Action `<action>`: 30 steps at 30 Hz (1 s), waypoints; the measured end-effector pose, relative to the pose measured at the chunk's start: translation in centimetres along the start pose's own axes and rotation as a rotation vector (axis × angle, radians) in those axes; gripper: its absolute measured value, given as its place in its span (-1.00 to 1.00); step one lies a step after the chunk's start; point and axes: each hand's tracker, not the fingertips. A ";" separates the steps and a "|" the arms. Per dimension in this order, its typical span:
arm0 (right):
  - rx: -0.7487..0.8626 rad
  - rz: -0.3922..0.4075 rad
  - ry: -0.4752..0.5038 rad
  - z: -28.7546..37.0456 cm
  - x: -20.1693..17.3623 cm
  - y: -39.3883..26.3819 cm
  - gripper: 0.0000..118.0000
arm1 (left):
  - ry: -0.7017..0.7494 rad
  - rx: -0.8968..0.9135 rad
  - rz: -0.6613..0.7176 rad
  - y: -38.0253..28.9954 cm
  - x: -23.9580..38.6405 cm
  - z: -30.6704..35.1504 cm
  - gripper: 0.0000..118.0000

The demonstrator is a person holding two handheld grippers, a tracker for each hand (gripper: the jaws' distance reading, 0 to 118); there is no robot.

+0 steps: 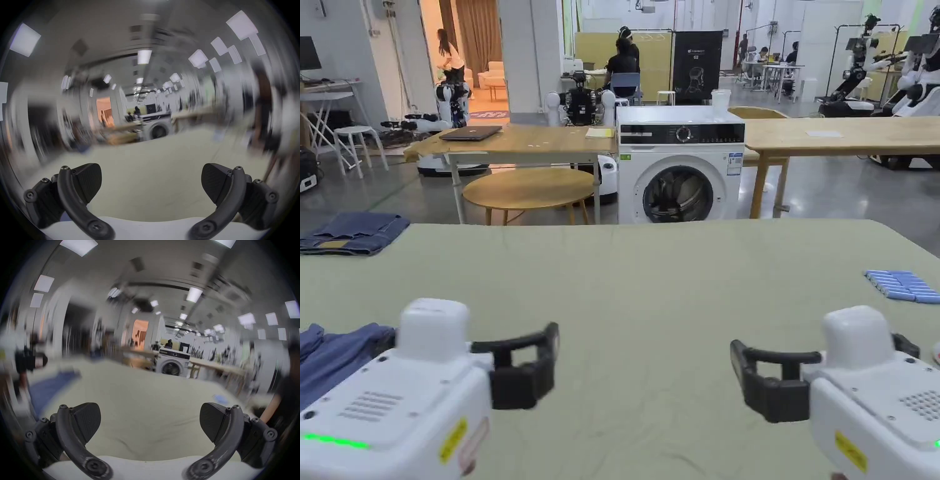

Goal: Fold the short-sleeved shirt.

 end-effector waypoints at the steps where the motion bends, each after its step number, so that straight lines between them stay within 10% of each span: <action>1: 0.026 0.019 -0.039 0.3 0.0 -0.4 1.00 | 0.013 0.020 0.102 -0.6 -0.9 0.1 1.00; 7: 0.040 0.102 -0.161 0.3 -2.5 -2.9 1.00 | 0.229 0.008 -0.204 -4.2 -0.3 -0.2 1.00; 12: -0.040 -0.038 -0.143 -0.4 -1.6 -3.2 1.00 | 0.258 0.030 -0.180 -4.8 0.2 -0.2 1.00; 30: 0.026 0.015 -0.222 -0.7 -2.7 -3.2 1.00 | 0.256 0.073 -0.237 -4.7 1.6 -0.2 1.00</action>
